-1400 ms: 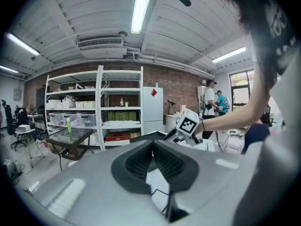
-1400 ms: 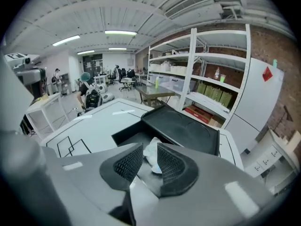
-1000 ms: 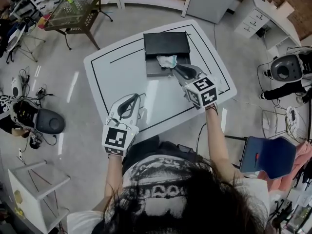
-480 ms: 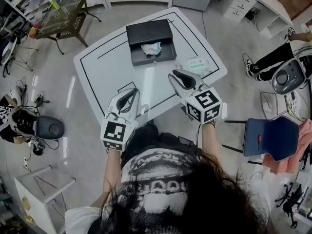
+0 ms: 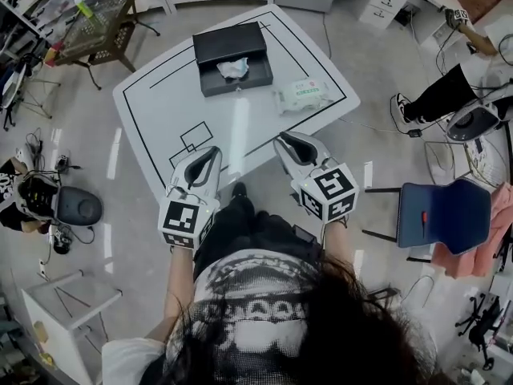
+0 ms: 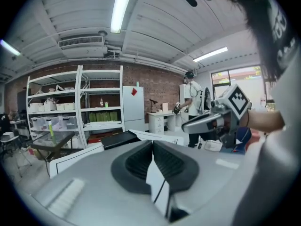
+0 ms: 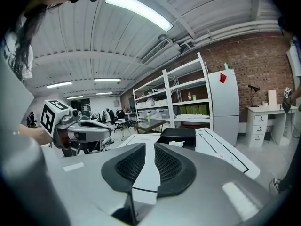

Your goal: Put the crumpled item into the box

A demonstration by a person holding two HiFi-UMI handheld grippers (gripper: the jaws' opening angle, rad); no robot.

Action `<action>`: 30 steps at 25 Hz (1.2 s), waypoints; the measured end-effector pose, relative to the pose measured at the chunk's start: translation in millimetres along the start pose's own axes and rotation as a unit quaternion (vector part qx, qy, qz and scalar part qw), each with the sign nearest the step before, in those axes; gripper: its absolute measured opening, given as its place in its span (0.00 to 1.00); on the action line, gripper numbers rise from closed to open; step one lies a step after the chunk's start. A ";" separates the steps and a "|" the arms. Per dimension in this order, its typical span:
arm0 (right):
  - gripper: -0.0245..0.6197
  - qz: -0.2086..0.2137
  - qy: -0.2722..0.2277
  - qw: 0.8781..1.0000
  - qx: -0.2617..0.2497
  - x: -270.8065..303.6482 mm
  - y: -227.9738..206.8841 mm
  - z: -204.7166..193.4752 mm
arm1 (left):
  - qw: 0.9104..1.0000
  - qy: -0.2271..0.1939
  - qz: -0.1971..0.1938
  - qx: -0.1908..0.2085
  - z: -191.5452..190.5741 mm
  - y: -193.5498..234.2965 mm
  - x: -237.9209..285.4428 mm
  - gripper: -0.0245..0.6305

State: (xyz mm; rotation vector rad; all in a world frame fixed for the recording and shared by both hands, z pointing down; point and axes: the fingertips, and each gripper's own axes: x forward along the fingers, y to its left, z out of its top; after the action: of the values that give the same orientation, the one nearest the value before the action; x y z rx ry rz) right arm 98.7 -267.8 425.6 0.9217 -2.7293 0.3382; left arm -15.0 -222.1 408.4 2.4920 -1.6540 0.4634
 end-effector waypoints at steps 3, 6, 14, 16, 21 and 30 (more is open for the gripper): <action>0.14 0.003 -0.004 1.000 0.007 -12.3 8.4 -7.4 | 1.000 0.004 -0.004 -0.004 -5.4 -13.5 -7.6 0.04; 0.14 -0.002 0.001 1.000 -0.005 -22.4 16.1 -14.1 | 1.000 0.007 -0.007 -0.001 -9.5 -25.0 -16.8 0.04; 0.14 0.002 0.001 1.000 -0.015 -33.4 38.5 -12.2 | 1.000 0.009 -0.001 -0.004 -15.5 -30.8 -45.3 0.04; 0.13 0.005 -0.002 1.000 -0.021 -32.7 47.0 -7.6 | 1.000 0.009 0.003 -0.007 -18.4 -27.1 -52.4 0.04; 0.13 0.007 -0.007 1.000 -0.026 -28.5 71.2 -4.2 | 1.000 0.008 0.004 -0.011 -26.2 -18.6 -70.4 0.04; 0.10 -0.005 -0.012 1.000 -0.019 -20.5 145.3 -11.0 | 1.000 -0.005 -0.008 -0.002 -41.0 5.8 -139.3 0.04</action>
State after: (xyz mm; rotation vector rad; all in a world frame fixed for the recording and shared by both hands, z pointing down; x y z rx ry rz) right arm 26.5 -140.5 409.5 0.9353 -2.7418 0.2737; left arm -77.9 -91.3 403.1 2.5084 -1.6349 0.4460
